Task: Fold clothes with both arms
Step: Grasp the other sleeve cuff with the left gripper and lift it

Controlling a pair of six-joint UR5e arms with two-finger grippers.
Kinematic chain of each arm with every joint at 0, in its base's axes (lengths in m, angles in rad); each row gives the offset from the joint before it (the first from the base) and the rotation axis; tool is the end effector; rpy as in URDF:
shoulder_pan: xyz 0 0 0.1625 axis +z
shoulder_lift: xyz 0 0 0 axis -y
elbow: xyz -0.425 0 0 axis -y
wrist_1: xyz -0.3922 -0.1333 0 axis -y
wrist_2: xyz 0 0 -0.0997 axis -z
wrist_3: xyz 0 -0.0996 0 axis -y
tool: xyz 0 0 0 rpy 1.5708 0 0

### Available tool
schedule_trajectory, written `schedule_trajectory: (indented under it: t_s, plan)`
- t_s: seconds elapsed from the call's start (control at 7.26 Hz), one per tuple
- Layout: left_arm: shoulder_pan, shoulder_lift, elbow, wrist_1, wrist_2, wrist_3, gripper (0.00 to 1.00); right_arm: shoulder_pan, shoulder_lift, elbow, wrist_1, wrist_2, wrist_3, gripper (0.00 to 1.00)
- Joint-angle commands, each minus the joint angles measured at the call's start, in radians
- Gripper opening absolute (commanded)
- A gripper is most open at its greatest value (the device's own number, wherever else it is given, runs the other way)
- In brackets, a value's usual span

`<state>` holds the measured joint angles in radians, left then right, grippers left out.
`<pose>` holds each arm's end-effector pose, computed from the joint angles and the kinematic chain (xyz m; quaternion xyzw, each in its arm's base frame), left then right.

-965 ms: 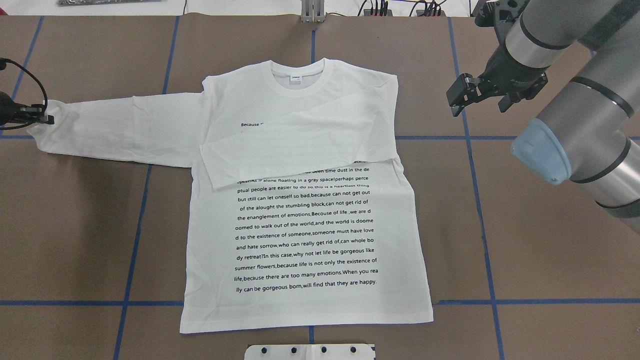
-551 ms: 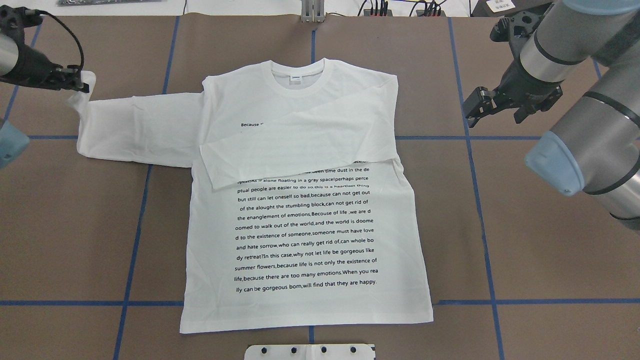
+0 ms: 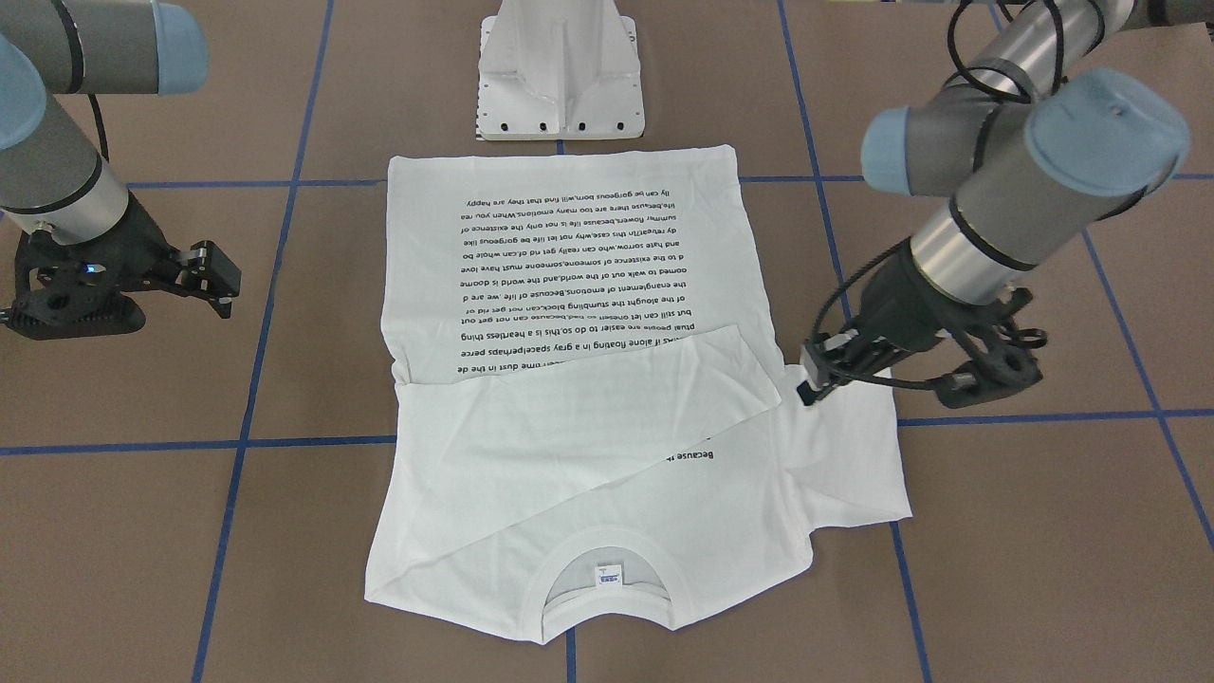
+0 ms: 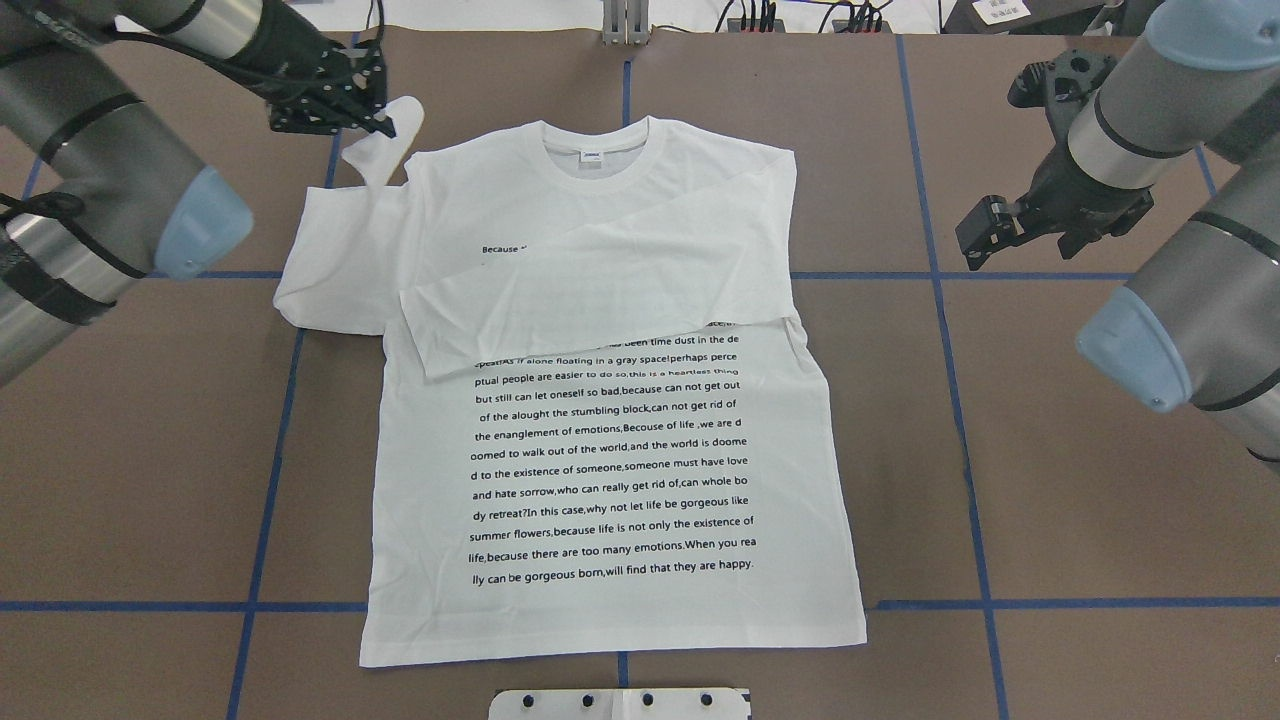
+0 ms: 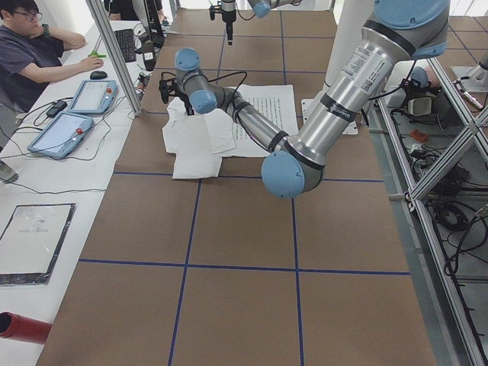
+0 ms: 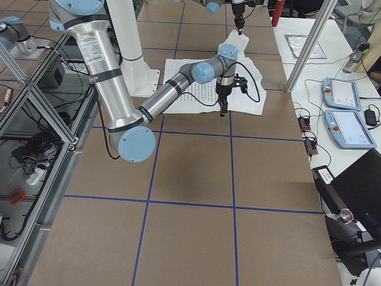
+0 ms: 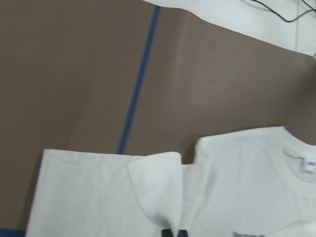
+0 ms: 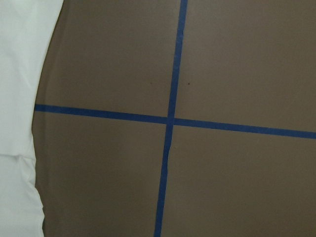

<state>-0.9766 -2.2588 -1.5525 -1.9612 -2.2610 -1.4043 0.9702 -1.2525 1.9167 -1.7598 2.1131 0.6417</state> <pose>0.3301 -0.6134 0.1979 0.0119 0.5580 -0.1628 0.8136 -0.2543 -0.5161 0.3546 0.0329 -0.3437 -0.0438 0.9375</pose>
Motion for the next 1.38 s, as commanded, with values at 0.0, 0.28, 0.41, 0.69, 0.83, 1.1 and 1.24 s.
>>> schedule_trajectory:
  t_s: [0.0, 0.28, 0.41, 0.69, 0.83, 1.1, 1.24]
  plan:
    - [0.08, -0.245, 0.076, -0.002, -0.006, -0.221, 0.0, 0.001, -0.108, -0.004, 0.12, -0.001, -0.048, 1.0]
    - [0.128, -0.352, 0.132, -0.043, -0.006, -0.339, 0.0, 0.008, -0.143, -0.008, 0.131, -0.001, -0.086, 1.0]
    - [0.171, -0.349, 0.137, -0.065, 0.003, -0.352, 0.0, 0.008, -0.143, -0.01, 0.131, -0.002, -0.086, 1.0]
    - [0.211, -0.328, 0.155, -0.108, 0.026, -0.351, 0.0, 0.008, -0.142, -0.013, 0.131, -0.004, -0.083, 1.0]
    - [0.235, -0.326, 0.198, -0.149, 0.066, -0.352, 0.0, 0.008, -0.14, -0.013, 0.131, -0.002, -0.083, 1.0]
    - [0.283, -0.323, 0.277, -0.249, 0.103, -0.352, 0.0, 0.007, -0.139, -0.012, 0.131, -0.002, -0.079, 1.0]
    - [0.314, -0.318, 0.284, -0.255, 0.119, -0.351, 0.0, 0.008, -0.14, -0.012, 0.131, -0.002, -0.08, 1.0]
